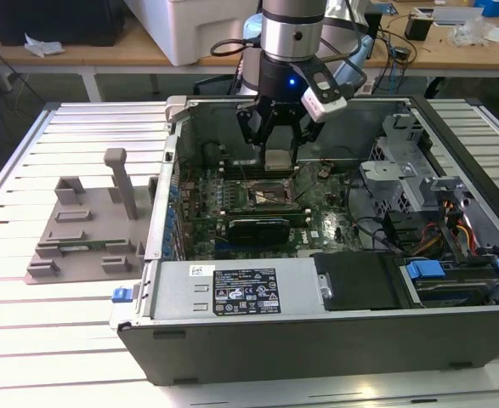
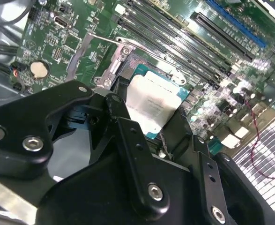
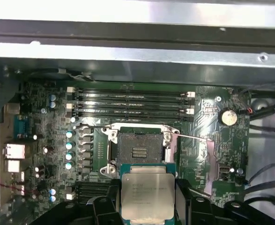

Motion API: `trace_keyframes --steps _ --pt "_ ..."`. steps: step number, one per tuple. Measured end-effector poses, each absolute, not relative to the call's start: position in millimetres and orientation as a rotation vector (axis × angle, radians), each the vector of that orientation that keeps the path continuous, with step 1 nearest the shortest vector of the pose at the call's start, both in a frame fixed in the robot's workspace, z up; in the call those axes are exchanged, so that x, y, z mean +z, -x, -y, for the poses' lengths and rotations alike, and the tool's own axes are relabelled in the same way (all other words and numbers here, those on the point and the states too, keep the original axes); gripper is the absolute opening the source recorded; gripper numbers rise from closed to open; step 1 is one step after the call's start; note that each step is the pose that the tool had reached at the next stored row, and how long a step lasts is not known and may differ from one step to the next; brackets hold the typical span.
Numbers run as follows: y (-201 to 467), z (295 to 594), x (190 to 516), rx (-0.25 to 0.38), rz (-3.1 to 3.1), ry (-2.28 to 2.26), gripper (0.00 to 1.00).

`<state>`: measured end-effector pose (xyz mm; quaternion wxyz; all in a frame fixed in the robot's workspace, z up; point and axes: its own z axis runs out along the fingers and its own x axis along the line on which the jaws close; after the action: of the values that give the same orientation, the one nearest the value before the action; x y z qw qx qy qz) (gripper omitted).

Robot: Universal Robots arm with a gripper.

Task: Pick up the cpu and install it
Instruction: 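Place the cpu into insertion slot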

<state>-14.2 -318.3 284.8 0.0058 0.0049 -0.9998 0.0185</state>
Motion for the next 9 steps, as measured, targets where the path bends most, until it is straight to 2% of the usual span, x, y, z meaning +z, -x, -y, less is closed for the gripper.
trace_keyframes --steps 9 --pt "14.2 318.3 284.7 0.056 3.114 0.275 0.55"
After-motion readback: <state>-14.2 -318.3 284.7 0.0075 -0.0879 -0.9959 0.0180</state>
